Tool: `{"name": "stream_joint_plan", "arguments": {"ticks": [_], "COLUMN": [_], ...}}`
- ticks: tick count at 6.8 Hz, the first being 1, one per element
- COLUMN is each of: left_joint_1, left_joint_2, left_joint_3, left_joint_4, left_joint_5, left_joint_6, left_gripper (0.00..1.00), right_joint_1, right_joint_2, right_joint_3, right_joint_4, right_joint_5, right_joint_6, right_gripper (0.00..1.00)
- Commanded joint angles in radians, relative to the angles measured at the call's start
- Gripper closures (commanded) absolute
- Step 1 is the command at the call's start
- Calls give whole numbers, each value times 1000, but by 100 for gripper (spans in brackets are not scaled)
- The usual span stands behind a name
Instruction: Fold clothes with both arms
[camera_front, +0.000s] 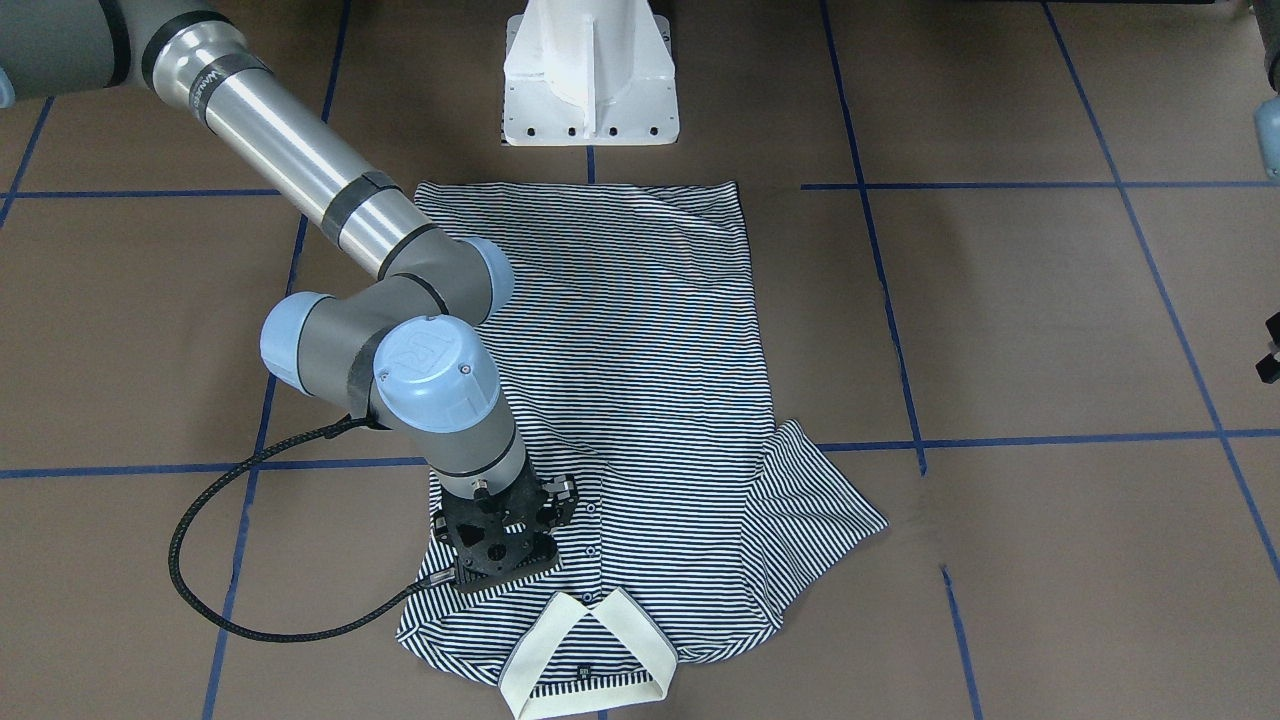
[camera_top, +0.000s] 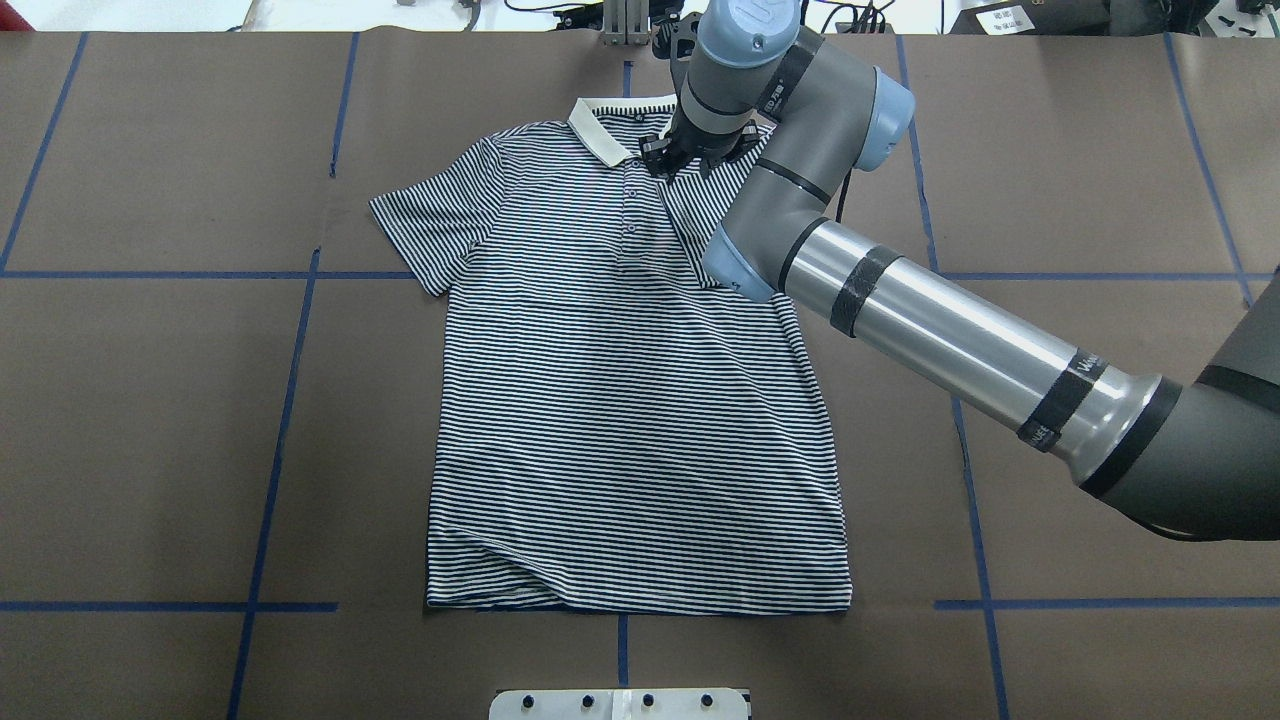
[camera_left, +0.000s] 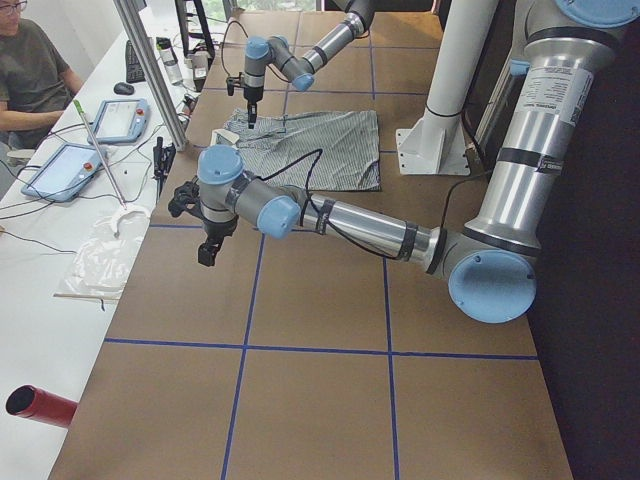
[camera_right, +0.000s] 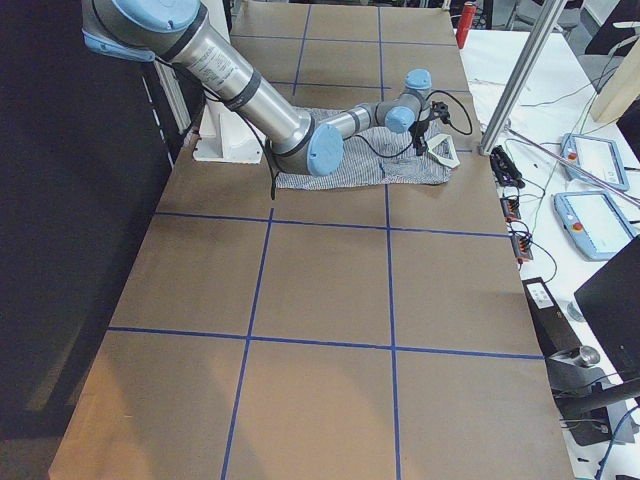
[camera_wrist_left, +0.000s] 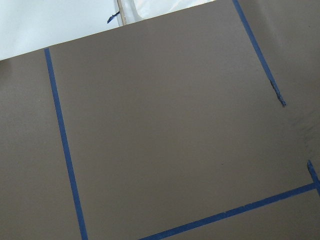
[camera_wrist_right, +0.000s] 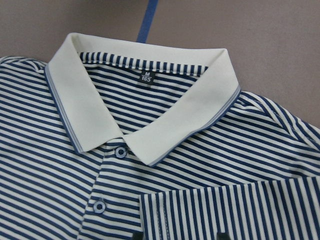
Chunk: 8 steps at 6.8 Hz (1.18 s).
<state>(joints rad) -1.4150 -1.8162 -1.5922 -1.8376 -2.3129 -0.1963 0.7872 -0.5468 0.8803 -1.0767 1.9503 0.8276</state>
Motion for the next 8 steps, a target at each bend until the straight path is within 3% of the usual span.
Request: {"name": "stream_joint_plan", "arguments": {"ticks": [1,3,5,6,7,8], "left_joint_1": [19,158,381,490,533,554], "left_joint_2": [-35,-98,-156,-205,-266,-302], "left_joint_3": [21,37,37,76,162,246], "left_joint_4": [-28,-115,-184,-187,-205,-271], "left_joint_5": [3,45,247,385,464,492], "left_joint_6": [-88,-428,-819,-941,-998,-1052], "left_gripper": [0,0,0,0,0,0], "right_joint_1": [29,88,122,144,180,201], "right_joint_2": [-31,-85,-250,-281,-304,-376], "right_joint_3": [3,44,379,438,440,503], "right_joint_4": [-5,-61,-327,-426,-440,-428], "right_joint_5": [1,62,125,177,274,338], "right_joint_6": [-11,-31,-72,-220,-281,-271], "right_gripper": [0,0,0,0,0,0]}}
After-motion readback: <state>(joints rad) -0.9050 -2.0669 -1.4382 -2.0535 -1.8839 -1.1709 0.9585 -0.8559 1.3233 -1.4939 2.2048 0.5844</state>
